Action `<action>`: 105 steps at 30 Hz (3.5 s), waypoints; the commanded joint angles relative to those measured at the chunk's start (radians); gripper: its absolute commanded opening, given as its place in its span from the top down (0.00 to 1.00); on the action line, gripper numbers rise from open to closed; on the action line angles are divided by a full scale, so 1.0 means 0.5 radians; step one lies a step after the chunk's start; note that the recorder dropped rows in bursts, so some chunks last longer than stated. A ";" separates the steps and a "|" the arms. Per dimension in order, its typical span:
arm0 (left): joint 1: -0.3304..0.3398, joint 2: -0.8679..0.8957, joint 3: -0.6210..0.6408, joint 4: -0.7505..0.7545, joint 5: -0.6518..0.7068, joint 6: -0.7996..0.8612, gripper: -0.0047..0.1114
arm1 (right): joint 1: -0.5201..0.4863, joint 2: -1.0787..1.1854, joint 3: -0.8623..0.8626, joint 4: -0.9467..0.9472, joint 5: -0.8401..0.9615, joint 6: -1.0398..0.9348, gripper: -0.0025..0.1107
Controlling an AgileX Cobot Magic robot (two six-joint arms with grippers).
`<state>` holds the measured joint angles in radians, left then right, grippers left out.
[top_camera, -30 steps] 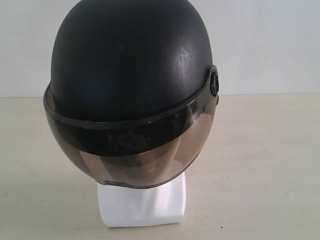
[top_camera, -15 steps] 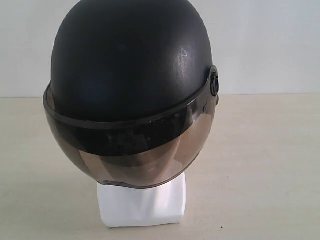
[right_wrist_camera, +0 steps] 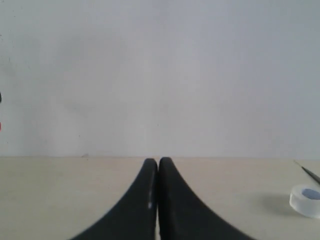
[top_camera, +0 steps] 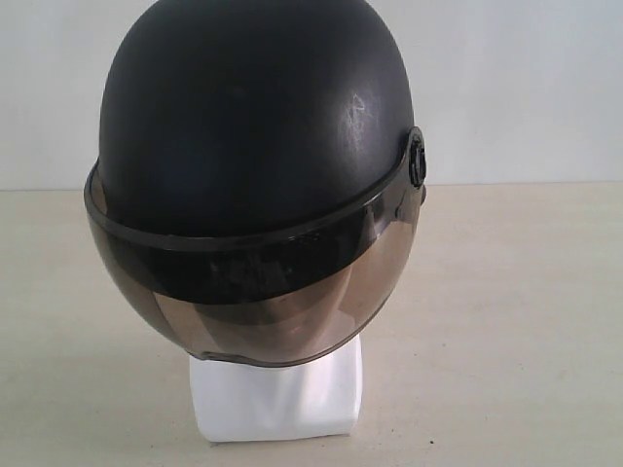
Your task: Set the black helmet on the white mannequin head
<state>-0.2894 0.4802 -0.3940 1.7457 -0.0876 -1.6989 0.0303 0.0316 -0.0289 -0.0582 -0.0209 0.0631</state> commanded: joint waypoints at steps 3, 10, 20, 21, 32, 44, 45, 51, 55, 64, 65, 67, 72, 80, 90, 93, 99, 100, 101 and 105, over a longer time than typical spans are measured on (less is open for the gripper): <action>0.002 -0.016 0.007 -0.003 0.019 -0.026 0.92 | 0.003 -0.020 0.058 0.210 0.152 -0.159 0.98; 0.002 -0.016 0.007 -0.003 0.019 -0.026 0.92 | 0.003 -0.049 0.058 0.206 0.608 -0.221 0.98; 0.002 -0.016 0.007 -0.003 0.019 -0.026 0.92 | -0.042 -0.063 0.058 0.209 0.752 -0.182 0.98; 0.002 -0.016 0.007 -0.003 0.019 -0.026 0.92 | -0.042 -0.063 0.058 0.209 0.748 -0.182 0.98; 0.002 -0.016 0.007 -0.003 0.019 -0.026 0.92 | -0.042 -0.063 0.058 0.209 0.748 -0.182 0.98; 0.002 -0.016 0.007 -0.003 0.019 -0.026 0.92 | -0.042 -0.063 0.058 0.201 0.727 -0.182 0.98; 0.002 -0.024 0.007 -0.003 0.020 -0.026 0.92 | -0.042 -0.063 0.058 0.201 0.713 -0.182 0.98; 0.200 -0.432 0.016 -0.003 -0.020 -0.026 0.92 | -0.042 -0.063 0.058 0.201 0.709 -0.182 0.98; 0.216 -0.708 0.051 -0.014 -0.082 -0.032 0.92 | -0.042 -0.063 0.058 0.201 0.709 -0.182 0.98; 0.216 -0.889 0.065 -0.869 0.154 -0.093 0.92 | -0.042 -0.063 0.058 0.201 0.709 -0.182 0.98; 0.216 -0.889 0.065 -0.983 0.212 0.144 0.92 | -0.042 -0.063 0.058 0.201 0.709 -0.182 0.98; 0.216 -0.889 0.072 -1.306 0.329 0.847 0.92 | -0.042 -0.063 0.058 0.201 0.709 -0.182 0.98; 0.216 -0.889 0.091 -2.765 0.804 3.508 0.92 | -0.042 -0.063 0.058 0.201 0.709 -0.182 0.98; 0.216 -0.960 0.473 -3.210 0.838 3.203 0.92 | -0.042 -0.063 0.058 0.201 0.709 -0.182 0.98; 0.220 -0.960 0.788 -3.218 0.864 3.296 0.92 | -0.042 -0.063 0.058 0.201 0.709 -0.182 0.98; 0.220 -0.960 0.788 -3.223 0.850 3.296 0.92 | -0.042 -0.063 0.058 0.201 0.709 -0.182 0.98; 0.220 -0.960 0.788 -3.189 0.850 3.296 0.92 | -0.042 -0.063 0.058 0.201 0.709 -0.182 0.98; 0.220 -0.960 0.788 -3.176 0.850 3.311 0.92 | -0.042 -0.063 0.058 0.201 0.709 -0.182 0.98; 0.220 -0.960 0.788 -3.163 0.850 3.340 0.92 | -0.042 -0.063 0.058 0.201 0.709 -0.182 0.98; 0.244 -0.960 0.788 -3.155 0.850 3.372 0.92 | -0.042 -0.063 0.058 0.201 0.709 -0.182 0.98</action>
<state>-0.1808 0.0034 -0.0027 0.1628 0.3440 -0.0243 0.0116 0.0051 0.0006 0.0437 0.3457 -0.0265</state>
